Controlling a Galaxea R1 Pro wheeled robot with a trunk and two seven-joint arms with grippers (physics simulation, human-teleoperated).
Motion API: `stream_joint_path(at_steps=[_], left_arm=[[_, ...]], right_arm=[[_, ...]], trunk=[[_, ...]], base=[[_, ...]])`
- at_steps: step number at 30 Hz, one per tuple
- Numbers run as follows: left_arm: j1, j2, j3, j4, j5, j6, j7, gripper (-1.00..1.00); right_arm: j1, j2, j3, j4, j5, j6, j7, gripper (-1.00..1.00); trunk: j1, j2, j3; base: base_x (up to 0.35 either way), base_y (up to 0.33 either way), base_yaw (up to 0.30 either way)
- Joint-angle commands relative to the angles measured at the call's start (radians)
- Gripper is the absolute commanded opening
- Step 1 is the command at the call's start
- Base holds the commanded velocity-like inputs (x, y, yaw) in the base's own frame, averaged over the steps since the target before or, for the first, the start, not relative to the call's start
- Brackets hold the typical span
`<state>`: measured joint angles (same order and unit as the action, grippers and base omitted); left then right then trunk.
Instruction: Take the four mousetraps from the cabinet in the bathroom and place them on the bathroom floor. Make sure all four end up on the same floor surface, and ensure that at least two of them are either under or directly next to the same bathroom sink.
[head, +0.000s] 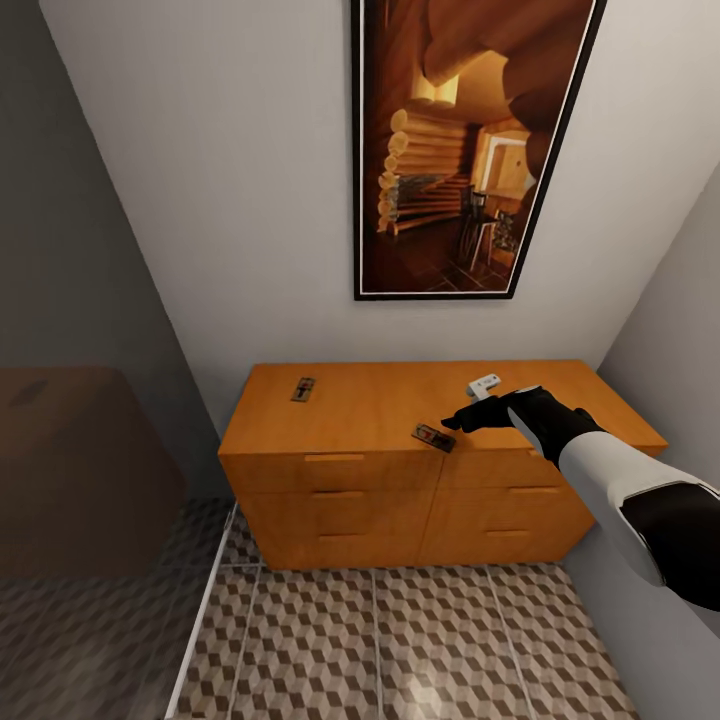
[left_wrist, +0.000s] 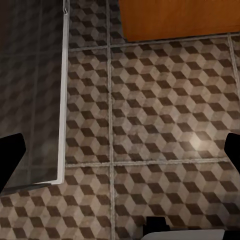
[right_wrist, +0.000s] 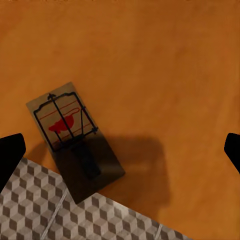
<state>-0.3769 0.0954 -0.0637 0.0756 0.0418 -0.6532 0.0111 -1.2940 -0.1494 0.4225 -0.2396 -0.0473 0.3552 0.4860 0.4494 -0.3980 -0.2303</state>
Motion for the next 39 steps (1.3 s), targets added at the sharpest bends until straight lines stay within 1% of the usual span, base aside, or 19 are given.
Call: stream_joint_path(at_steps=[1,10,15,18,27,39], left_arm=[[-0.002,0.0,-0.007,0.004,0.004,-0.006,0.001,1.0],[-0.002,0.0,-0.007,0.004,0.004,-0.006,0.001,1.0],[-0.002,0.0,-0.007,0.004,0.004,-0.006,0.001,1.0],[-0.002,0.0,-0.007,0.004,0.004,-0.006,0.001,1.0],[-0.002,0.0,-0.007,0.004,0.004,-0.006,0.001,1.0],[-0.002,0.0,-0.007,0.004,0.004,-0.006,0.001,1.0]], right_arm=[[-0.001,-0.001,0.004,-0.002,-0.005,0.007,0.002,1.0],[-0.001,-0.001,0.004,0.0,-0.004,0.01,-0.001,1.0],[-0.001,0.004,0.004,0.0,-0.004,0.014,-0.003,1.0],[-0.001,0.012,0.003,0.0,-0.003,0.015,-0.003,1.0],[-0.001,0.014,0.002,-0.001,-0.003,0.014,-0.001,1.0],[-0.001,0.014,0.002,-0.001,-0.003,0.014,-0.001,1.0]], trunk=[[0.001,-0.002,-0.002],[0.001,-0.002,-0.002],[0.001,-0.002,-0.002],[0.001,-0.002,-0.002],[0.001,-0.002,-0.002],[0.001,-0.002,-0.016]], base=[[0.004,0.0,0.0],[0.001,0.0,0.0],[0.0,0.0,0.0],[0.0,0.0,0.0],[0.0,0.0,0.0],[0.0,0.0,0.0]])
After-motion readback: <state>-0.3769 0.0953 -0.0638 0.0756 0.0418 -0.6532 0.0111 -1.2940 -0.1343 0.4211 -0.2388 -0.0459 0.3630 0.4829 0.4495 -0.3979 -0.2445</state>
